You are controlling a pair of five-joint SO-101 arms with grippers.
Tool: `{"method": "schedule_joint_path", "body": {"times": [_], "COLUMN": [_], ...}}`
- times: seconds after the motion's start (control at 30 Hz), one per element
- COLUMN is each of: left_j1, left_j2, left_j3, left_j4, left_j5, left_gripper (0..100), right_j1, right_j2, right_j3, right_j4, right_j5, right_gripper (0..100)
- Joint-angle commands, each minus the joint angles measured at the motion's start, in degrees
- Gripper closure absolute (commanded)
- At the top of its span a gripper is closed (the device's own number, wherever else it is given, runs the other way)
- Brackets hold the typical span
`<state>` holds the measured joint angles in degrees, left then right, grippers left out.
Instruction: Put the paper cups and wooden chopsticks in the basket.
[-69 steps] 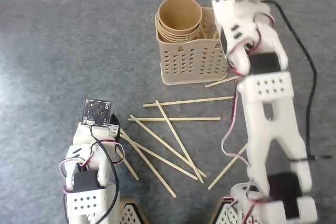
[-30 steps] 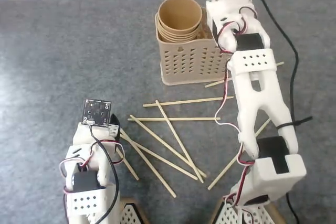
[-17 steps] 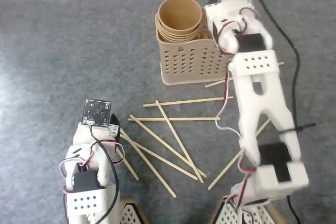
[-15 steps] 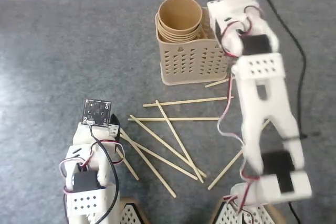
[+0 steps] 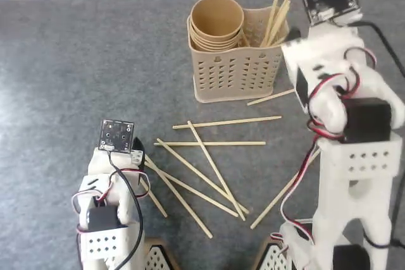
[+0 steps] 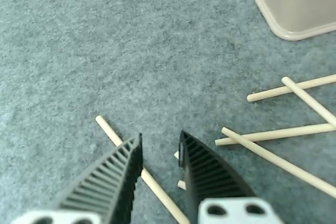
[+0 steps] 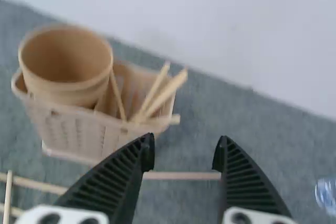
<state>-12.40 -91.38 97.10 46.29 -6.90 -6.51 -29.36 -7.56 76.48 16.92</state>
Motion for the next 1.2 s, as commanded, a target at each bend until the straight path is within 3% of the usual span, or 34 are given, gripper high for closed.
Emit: {"method": "schedule_joint_path", "body": {"times": [0.0,0.17,0.37,0.57,0.77,0.87,1.17], "left_j1": [0.09,0.09,0.09,0.09,0.09,0.09,0.26], "left_j2": [0.00,0.00,0.00,0.00,0.00,0.00,0.26], "left_j3": [-0.31,-0.31,-0.31,-0.31,-0.31,-0.31,-0.31], "left_j4": [-1.58,-1.58,-1.49,-1.41,-1.23,-1.23,-0.88], "left_j5": [-0.62,-0.62,-0.62,-0.62,-0.53,-0.53,-0.53], "left_gripper": [89,89,89,89,89,89,89], "right_j1": [3.12,5.05,5.41,5.76,13.32,16.04,15.78], "right_j2": [-4.18,-13.41,-33.01,-57.27,-74.15,-74.86,-74.68], "right_j3": [1.58,10.90,32.00,57.76,75.34,81.14,88.44], "right_j4": [5.14,8.75,6.64,0.84,-4.88,-7.87,-9.63], "right_j5": [0.53,0.79,1.49,10.02,9.76,9.58,-11.16], "right_gripper": [81.2,81.2,81.2,81.2,81.2,81.2,81.2]}}
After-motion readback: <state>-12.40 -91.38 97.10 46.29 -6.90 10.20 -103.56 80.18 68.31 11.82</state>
